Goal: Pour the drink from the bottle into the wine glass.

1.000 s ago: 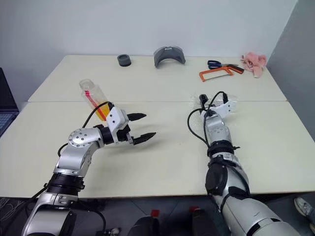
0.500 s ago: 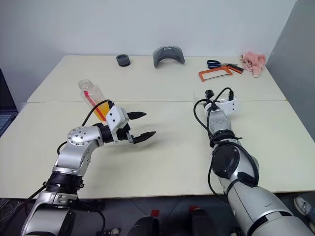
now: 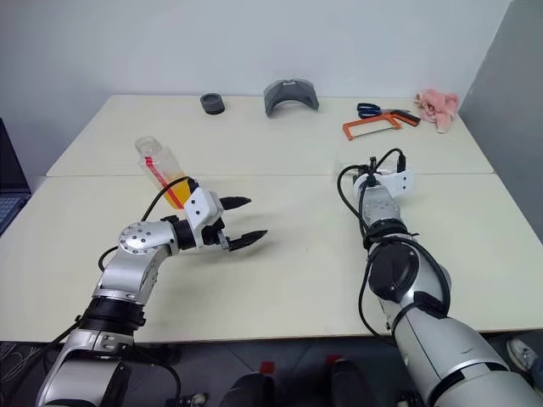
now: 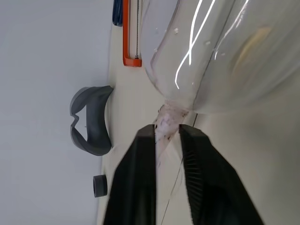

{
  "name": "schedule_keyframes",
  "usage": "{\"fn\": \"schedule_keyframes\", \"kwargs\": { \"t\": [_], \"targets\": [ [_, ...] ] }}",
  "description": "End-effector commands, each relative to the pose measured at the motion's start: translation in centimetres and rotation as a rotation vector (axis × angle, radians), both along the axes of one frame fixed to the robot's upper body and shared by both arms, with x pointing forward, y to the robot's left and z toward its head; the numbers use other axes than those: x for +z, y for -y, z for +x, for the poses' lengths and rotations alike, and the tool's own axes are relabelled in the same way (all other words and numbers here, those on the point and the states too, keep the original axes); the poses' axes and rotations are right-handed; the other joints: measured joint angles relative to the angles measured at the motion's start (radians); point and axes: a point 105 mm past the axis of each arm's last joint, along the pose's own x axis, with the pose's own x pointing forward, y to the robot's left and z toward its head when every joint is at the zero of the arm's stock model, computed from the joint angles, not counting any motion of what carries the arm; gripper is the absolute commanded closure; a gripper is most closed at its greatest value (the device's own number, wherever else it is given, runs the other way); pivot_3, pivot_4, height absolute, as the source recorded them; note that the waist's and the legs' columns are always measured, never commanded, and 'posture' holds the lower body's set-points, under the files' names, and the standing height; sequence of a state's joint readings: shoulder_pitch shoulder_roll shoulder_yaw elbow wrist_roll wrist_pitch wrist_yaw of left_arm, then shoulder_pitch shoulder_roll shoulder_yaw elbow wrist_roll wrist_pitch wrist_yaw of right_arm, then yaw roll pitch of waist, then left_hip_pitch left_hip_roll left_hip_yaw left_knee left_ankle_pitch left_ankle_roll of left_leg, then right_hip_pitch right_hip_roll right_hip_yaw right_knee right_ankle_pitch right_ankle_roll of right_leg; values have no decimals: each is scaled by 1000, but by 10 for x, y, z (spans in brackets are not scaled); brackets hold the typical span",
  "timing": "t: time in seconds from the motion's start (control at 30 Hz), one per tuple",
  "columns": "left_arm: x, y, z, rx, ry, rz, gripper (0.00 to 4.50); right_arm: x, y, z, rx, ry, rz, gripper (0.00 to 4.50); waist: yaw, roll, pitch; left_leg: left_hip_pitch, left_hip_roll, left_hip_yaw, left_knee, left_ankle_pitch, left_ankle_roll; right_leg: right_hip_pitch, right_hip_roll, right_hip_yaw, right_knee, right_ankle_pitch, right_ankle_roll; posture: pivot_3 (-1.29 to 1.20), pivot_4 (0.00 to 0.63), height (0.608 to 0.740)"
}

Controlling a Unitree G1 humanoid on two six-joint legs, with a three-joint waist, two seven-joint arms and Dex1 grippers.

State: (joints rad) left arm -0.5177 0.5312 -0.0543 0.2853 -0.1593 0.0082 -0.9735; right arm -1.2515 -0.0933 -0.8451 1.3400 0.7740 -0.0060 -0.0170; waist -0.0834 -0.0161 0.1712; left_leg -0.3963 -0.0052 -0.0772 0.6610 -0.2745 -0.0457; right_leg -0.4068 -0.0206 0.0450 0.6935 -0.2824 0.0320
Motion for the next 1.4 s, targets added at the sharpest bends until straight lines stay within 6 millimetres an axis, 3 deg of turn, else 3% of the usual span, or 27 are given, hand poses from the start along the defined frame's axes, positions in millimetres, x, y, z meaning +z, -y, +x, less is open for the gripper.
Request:
{"fn": "schedule_keyframes", "kwargs": {
  "t": [0.03, 0.3, 0.47, 0.6, 0.7, 0.9, 0.97, 1.07, 1.4],
  "targets": [
    [2, 4, -2, -19, 27, 0, 0, 6, 0, 1, 5, 10, -22, 4486, 0, 0, 0, 0, 0, 0, 0, 0, 0, 0, 0, 0, 0, 0, 0, 0, 150, 740],
    [0, 10, 0, -36, 22, -8, 0, -3, 9, -1, -2, 4, -48, 4486, 0, 0, 0, 0, 0, 0, 0, 0, 0, 0, 0, 0, 0, 0, 0, 0, 150, 740],
    [0, 13, 0, -36, 14, -33, 0, 21, -21, -1, 159, 194, -191, 4486, 0, 0, 0, 0, 0, 0, 0, 0, 0, 0, 0, 0, 0, 0, 0, 0, 150, 740],
    [-2, 11, 0, -24, 11, -38, 0, 31, -45, -20, 258, 329, -225, 4486, 0, 0, 0, 0, 2, -3, 0, 0, 0, 0, 0, -1, 1, 0, 0, 0, 150, 740],
    [-2, 11, 0, -21, 10, -42, 0, 35, -51, -45, 266, 366, -154, 3931, 3, 2, 1, -1, 3, -6, 0, 0, 0, -1, 0, -1, 2, 0, 0, 0, 150, 740],
    [1, 7, 2, -4, 16, -52, 0, 43, -49, -86, 274, 415, -196, 1858, 24, 3, 2, -3, 0, -5, 2, 0, 0, -3, -3, 0, 2, 0, 0, 0, 150, 740],
    [1, 4, 2, 6, 16, -54, 0, 46, -45, -95, 269, 432, -346, 1162, 21, 3, 2, -2, 0, -4, 1, 0, 0, -3, -1, 0, 2, 0, 0, 0, 150, 740],
    [0, 0, 1, 22, 13, -56, 0, 46, -44, -108, 282, 462, -735, 113, 20, 4, 2, -2, 0, -5, 0, 0, 0, -4, 1, 0, 2, 0, 0, 0, 150, 740],
    [-1, -2, 0, 32, 17, -51, 0, 45, -47, -118, 302, 504, -959, 25, 24, 3, 2, -2, -1, -4, 1, 0, 0, -3, 1, 0, 2, 0, 0, 0, 150, 740]
  ]
}}
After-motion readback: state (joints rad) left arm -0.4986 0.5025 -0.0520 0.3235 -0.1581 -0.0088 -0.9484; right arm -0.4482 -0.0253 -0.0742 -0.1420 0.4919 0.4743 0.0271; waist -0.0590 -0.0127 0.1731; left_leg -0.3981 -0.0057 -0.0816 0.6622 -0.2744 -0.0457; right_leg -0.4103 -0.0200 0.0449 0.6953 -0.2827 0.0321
